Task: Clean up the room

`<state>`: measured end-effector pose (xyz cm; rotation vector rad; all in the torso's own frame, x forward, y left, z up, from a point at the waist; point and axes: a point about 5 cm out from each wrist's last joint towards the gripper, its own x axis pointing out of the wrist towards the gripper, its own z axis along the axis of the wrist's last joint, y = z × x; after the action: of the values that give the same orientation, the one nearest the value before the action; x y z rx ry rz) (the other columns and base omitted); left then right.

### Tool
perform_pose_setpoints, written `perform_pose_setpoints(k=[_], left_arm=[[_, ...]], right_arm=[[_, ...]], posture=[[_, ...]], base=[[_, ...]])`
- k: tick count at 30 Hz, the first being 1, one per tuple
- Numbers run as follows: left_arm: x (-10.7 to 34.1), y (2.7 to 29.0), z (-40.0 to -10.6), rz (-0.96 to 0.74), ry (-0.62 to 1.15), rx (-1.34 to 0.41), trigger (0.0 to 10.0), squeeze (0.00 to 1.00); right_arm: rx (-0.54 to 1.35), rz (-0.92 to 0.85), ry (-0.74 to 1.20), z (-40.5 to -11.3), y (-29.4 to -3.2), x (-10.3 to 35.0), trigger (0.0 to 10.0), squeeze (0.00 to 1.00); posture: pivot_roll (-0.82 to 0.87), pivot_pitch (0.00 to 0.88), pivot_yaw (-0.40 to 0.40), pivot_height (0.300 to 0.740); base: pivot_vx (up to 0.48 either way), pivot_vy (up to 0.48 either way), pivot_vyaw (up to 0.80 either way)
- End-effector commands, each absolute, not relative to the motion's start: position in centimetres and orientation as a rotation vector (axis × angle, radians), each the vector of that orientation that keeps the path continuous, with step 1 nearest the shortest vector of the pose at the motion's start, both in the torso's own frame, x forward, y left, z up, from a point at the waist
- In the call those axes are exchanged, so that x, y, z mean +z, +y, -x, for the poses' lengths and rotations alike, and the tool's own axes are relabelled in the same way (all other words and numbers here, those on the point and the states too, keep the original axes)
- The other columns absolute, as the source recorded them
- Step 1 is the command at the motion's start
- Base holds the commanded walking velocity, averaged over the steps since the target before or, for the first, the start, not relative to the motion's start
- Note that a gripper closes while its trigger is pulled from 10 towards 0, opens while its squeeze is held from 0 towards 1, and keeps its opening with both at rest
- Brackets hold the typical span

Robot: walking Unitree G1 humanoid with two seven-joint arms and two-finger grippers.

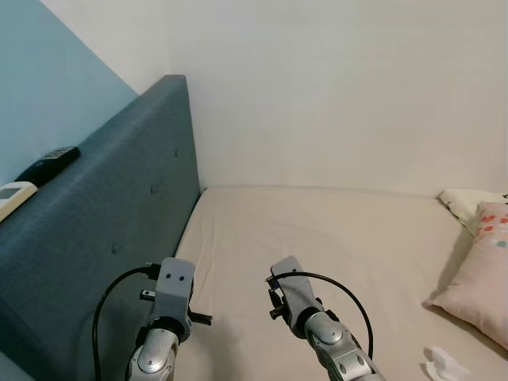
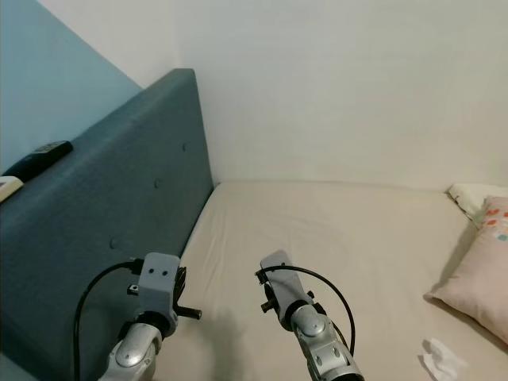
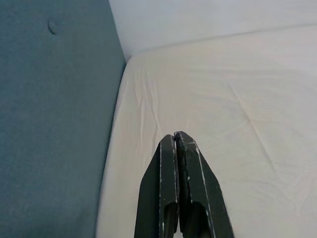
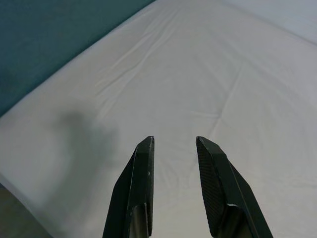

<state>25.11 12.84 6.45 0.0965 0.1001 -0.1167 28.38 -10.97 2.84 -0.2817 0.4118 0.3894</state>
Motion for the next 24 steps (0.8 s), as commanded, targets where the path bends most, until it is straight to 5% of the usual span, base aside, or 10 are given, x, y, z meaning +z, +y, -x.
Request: perform_pose_setpoints(k=[1, 24], left_arm=[[6.38, 12.72, -25.07, -0.098, 0.108, -0.129, 10.0, 0.00], [6.40, 12.75, -25.17, -0.115, 0.117, -0.141, 10.0, 0.00]], right_arm=[[0.368, 0.283, 0.417, -28.35, -11.41, 2.75, 10.0, 0.00], [0.344, 0.278, 0.429, -28.29, -11.80, 2.68, 10.0, 0.00]], posture=[[-0.03, 0.000, -0.015, 0.740], [-0.03, 0.000, -0.016, 0.740]], base=[[0.000, -0.401, 0.00], [0.000, -0.396, 0.00]])
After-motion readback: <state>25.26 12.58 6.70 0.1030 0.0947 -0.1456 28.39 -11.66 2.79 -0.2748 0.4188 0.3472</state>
